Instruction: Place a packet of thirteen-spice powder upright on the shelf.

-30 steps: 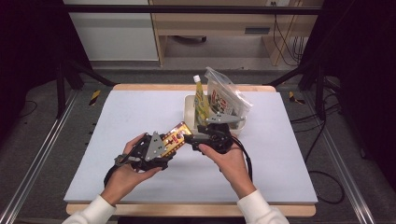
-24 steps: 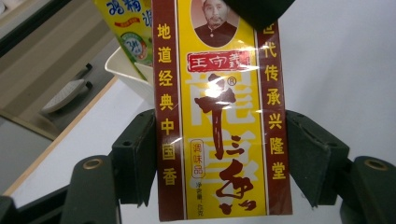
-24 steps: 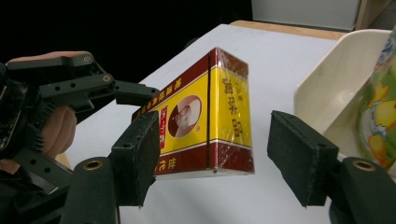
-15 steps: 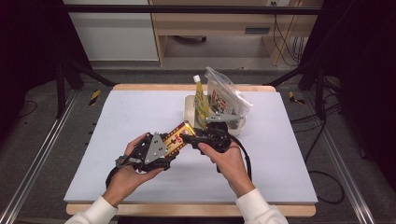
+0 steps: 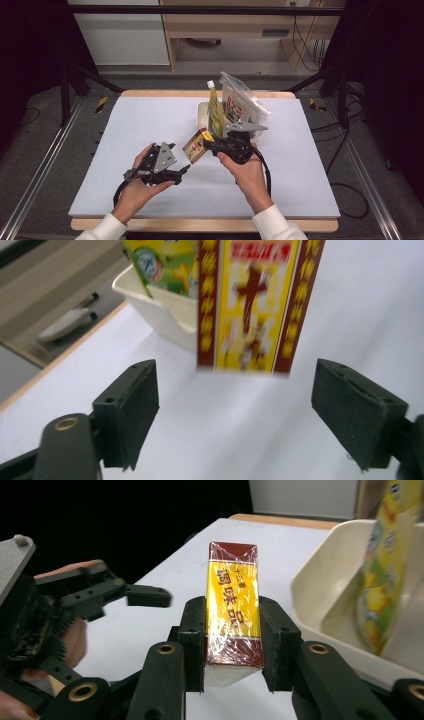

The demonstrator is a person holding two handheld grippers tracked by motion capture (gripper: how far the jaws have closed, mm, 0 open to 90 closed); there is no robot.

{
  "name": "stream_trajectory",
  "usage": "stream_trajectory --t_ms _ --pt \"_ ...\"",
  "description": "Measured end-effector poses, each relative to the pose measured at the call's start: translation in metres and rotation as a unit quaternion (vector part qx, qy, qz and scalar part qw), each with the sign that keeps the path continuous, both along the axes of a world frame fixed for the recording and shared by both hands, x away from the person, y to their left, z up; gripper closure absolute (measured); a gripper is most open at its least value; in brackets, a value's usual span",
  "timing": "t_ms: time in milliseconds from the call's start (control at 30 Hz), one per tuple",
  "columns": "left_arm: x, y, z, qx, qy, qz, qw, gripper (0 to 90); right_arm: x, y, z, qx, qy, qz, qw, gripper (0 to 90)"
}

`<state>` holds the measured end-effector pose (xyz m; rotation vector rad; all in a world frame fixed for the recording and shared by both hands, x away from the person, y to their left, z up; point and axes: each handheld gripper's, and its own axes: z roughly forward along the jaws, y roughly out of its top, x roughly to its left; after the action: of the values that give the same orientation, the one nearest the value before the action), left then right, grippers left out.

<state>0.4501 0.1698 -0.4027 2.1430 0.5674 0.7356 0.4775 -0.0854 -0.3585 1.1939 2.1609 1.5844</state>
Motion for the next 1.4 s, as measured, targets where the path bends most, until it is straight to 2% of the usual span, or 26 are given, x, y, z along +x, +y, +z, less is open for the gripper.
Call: stream_trajectory --t_ms 233,300,400,533,700,733,900,1000,1133,1400 --pt "-0.007 0.031 -0.016 -0.013 0.029 0.037 0.9988 12.5 -0.004 0.002 0.009 -0.020 -0.027 -0.021 0.9992 67.8" --pt "-0.011 0.042 -0.021 -0.026 0.034 0.050 0.9978 11.3 -0.005 0.003 0.013 -0.018 -0.030 -0.024 0.9991 67.8" --pt "-0.015 0.060 -0.024 -0.033 0.044 0.068 0.9961 10.9 -0.004 0.007 0.021 -0.024 -0.043 -0.033 0.9983 67.8" --pt "-0.022 0.085 -0.025 -0.043 0.048 0.100 0.9929 9.8 -0.002 0.011 0.034 -0.025 -0.055 -0.050 0.9969 67.8" --pt "-0.029 0.112 -0.031 -0.081 0.065 0.137 0.9852 9.6 0.006 0.018 0.043 -0.030 -0.061 -0.073 0.9950 67.8" --pt "-0.030 0.116 -0.033 -0.085 0.068 0.139 0.9843 9.6 0.008 0.019 0.045 -0.029 -0.061 -0.078 0.9946 67.8" --pt "-0.031 0.126 -0.033 -0.097 0.070 0.154 0.9809 9.6 0.019 0.027 0.053 -0.028 -0.067 -0.103 0.9920 67.9" --pt "-0.032 0.129 -0.031 -0.104 0.068 0.159 0.9794 9.8 0.023 0.032 0.058 -0.037 -0.071 -0.121 0.9894 67.9" --pt "-0.034 0.130 -0.032 -0.100 0.069 0.161 0.9794 10.0 0.029 0.036 0.059 -0.050 -0.074 -0.136 0.9867 67.9" --pt "-0.033 0.131 -0.033 -0.100 0.070 0.166 0.9786 9.9 0.040 0.035 0.055 -0.054 -0.069 -0.156 0.9839 67.9"
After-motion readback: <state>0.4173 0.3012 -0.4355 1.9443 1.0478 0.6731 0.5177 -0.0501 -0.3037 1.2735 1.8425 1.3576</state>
